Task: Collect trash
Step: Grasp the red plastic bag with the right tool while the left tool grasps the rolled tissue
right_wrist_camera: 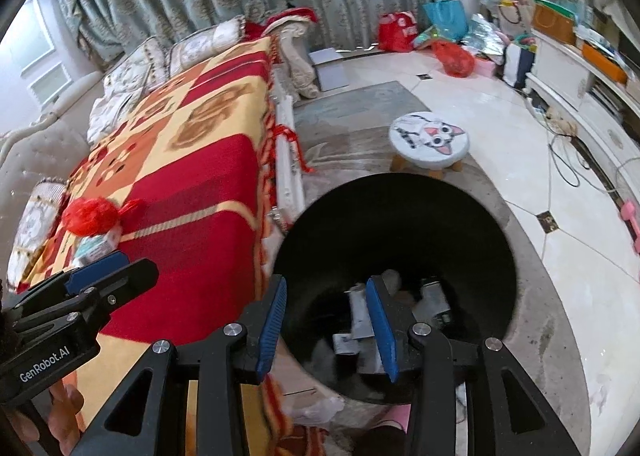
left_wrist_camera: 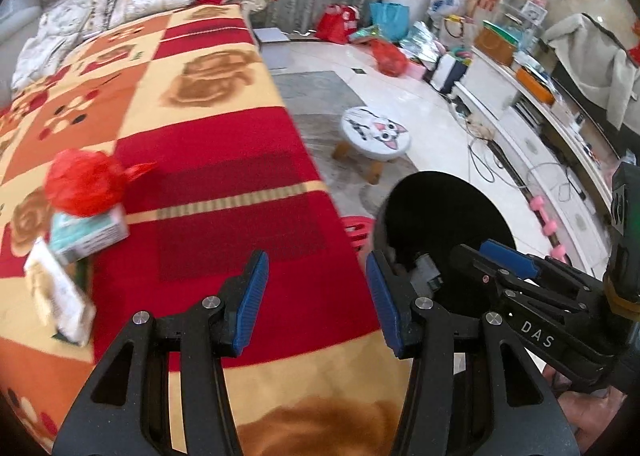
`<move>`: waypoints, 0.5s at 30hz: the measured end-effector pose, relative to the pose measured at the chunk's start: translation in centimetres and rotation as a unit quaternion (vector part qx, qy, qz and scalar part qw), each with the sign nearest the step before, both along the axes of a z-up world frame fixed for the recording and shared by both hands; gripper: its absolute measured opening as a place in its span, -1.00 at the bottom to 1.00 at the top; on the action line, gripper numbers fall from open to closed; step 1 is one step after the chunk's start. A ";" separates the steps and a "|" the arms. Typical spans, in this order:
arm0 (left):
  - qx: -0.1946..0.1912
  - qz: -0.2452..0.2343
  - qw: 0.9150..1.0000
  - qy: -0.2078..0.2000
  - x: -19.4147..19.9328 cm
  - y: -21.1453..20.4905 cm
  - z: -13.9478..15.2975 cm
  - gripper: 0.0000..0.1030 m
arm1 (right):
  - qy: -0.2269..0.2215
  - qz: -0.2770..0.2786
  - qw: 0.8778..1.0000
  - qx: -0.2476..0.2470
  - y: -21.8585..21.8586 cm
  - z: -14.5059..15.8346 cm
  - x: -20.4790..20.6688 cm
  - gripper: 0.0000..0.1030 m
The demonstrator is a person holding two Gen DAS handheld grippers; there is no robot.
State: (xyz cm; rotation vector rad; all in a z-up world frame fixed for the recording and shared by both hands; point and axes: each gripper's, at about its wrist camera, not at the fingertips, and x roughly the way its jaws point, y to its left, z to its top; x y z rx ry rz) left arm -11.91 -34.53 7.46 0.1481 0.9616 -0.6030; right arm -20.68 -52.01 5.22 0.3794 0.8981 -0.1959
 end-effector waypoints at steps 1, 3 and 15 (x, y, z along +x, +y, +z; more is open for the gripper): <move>-0.001 0.005 1.000 0.000 0.1 0.7 0.0 -0.04 | 0.001 0.006 1.000 0.001 0.5 0.0 0.2 -0.22; -0.001 0.017 1.000 0.002 0.2 2.2 0.1 -0.04 | 0.003 0.018 1.000 0.003 1.7 0.0 0.8 -0.20; -0.007 0.096 0.995 0.023 3.8 9.5 -1.5 -0.04 | 0.002 0.099 0.995 -0.006 9.4 0.4 3.1 -0.05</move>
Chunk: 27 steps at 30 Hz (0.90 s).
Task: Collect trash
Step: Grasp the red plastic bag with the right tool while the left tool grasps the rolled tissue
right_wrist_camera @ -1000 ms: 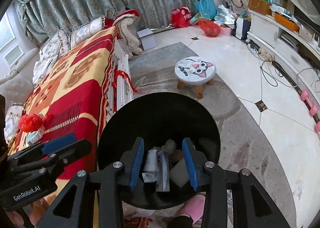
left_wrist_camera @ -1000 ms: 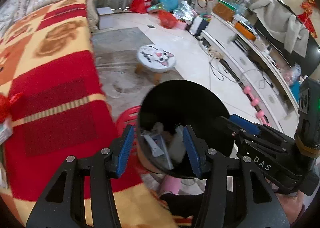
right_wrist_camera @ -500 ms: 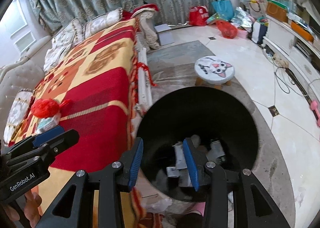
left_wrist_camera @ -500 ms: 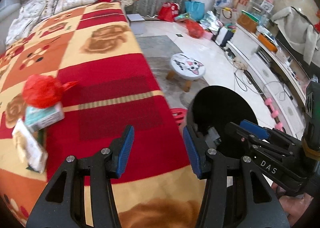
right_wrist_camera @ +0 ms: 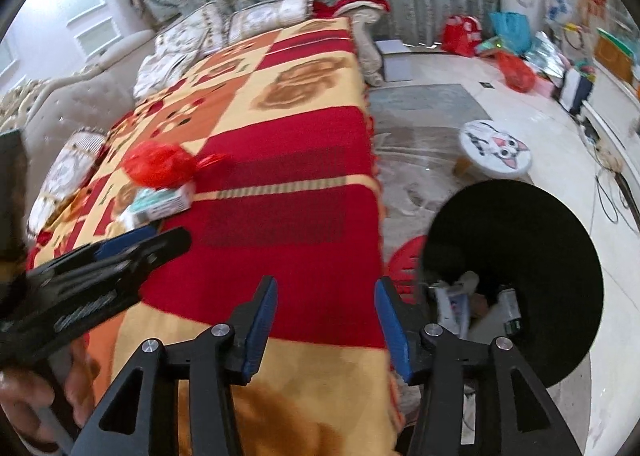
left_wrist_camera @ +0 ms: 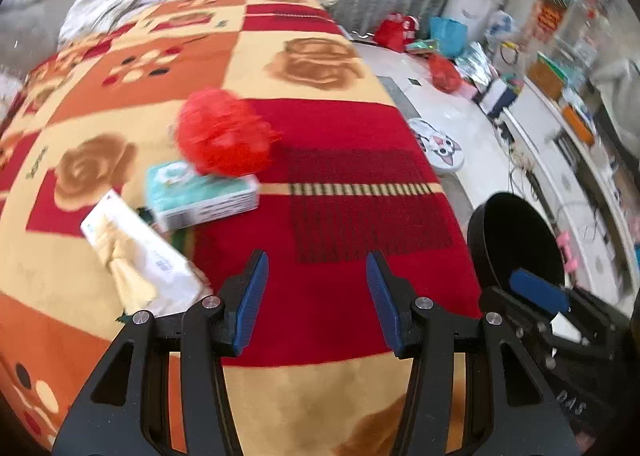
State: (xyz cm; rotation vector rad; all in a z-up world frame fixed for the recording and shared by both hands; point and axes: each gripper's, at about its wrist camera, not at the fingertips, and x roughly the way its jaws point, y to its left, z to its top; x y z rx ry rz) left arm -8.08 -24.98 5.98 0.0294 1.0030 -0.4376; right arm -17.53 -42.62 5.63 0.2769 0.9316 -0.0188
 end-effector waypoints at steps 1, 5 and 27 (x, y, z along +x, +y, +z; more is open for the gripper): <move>-0.004 0.003 1.000 0.000 0.1 0.5 0.2 -0.04 | -0.001 0.006 1.000 -0.003 0.5 0.1 0.0 -0.04; -0.009 0.035 0.999 -0.009 0.0 3.9 0.9 -0.04 | -0.001 0.020 1.000 -0.011 1.6 0.3 0.3 0.00; -0.007 0.099 0.995 0.006 4.4 12.1 -1.4 -0.72 | -0.058 0.111 0.992 0.034 9.7 3.1 9.5 0.33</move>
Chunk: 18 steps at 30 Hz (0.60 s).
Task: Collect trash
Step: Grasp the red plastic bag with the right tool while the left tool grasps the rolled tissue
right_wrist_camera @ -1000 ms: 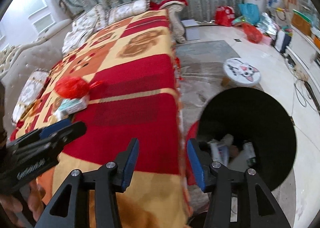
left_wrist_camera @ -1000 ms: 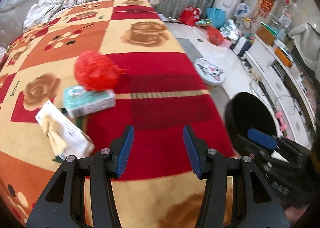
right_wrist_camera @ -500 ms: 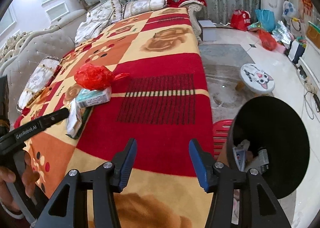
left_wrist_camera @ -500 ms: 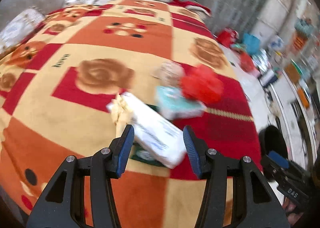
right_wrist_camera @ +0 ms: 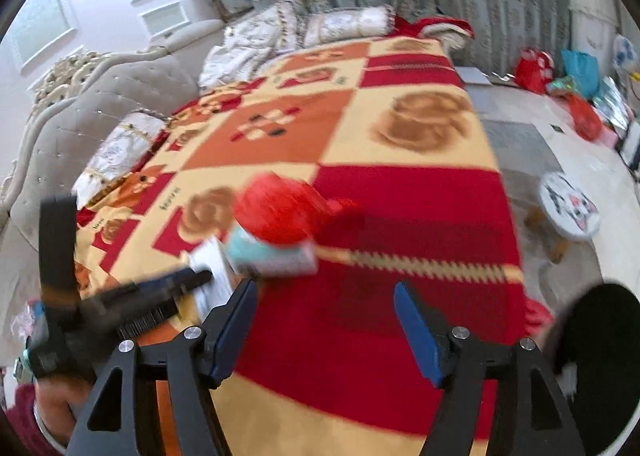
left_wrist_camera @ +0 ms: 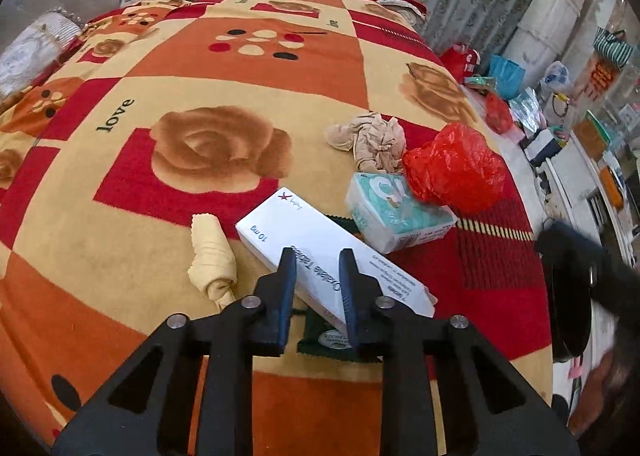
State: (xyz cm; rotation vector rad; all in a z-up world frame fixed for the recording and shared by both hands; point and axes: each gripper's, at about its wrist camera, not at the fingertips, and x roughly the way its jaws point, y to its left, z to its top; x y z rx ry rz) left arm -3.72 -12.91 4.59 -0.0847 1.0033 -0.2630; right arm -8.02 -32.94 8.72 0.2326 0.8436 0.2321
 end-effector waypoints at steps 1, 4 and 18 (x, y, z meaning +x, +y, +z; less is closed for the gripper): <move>0.000 -0.003 1.000 0.001 0.0 -0.1 0.0 -0.74 | -0.003 0.005 1.000 0.005 0.5 0.1 0.8 0.33; -0.010 -0.018 1.000 0.003 0.1 0.2 0.1 -0.81 | 0.004 0.010 1.000 0.004 2.0 -0.2 3.7 0.33; -0.043 -0.038 0.998 -0.009 -0.8 1.6 2.5 -0.89 | -0.009 0.004 1.000 -0.019 0.3 -0.8 1.5 -0.58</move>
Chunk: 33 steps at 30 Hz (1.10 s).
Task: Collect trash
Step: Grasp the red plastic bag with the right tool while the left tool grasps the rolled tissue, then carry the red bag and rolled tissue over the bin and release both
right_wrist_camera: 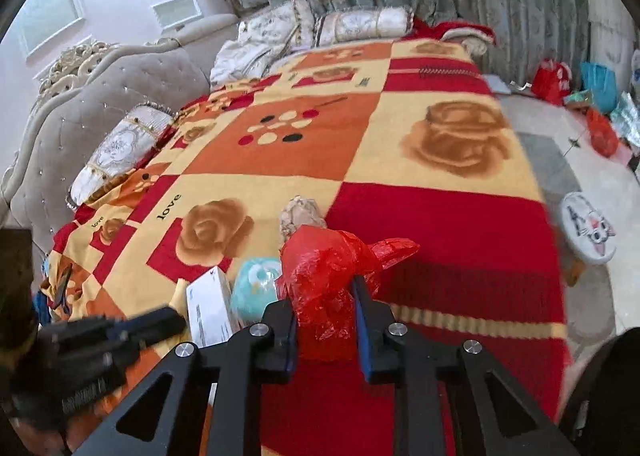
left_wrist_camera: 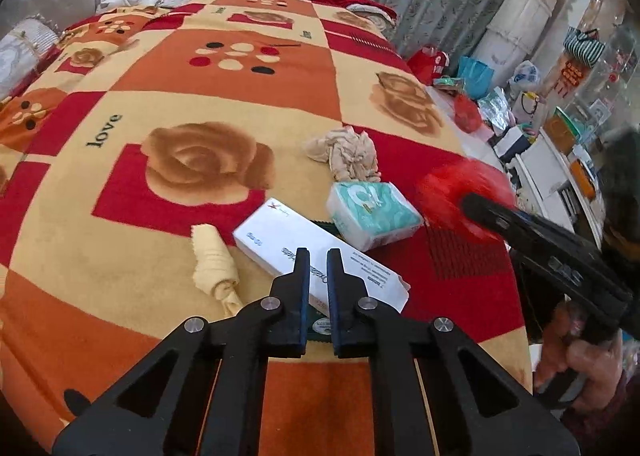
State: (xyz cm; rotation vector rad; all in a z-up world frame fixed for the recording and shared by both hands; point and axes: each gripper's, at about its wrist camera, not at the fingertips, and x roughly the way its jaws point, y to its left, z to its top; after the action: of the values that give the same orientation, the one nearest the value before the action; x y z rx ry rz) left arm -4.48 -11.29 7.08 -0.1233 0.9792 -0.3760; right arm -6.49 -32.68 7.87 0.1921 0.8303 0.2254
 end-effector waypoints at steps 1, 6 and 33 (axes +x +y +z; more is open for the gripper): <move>-0.002 0.002 1.000 0.000 -0.1 0.2 0.2 -0.89 | -0.005 -0.001 1.000 -0.002 -0.5 0.3 -0.8 -0.58; -0.007 0.010 1.000 -0.004 -0.7 1.4 1.2 -0.90 | -0.014 -0.011 1.000 -0.013 -2.1 1.0 -3.9 -0.58; 0.024 0.055 0.998 -0.010 -2.5 2.3 -0.5 -0.77 | -0.026 -0.030 0.999 -0.026 -4.3 1.4 -10.2 -0.58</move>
State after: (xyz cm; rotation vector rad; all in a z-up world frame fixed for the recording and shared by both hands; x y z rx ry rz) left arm -7.02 -9.02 6.58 -0.1299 0.9575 -0.2515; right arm -16.66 -36.99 9.24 0.1613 0.7775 0.1516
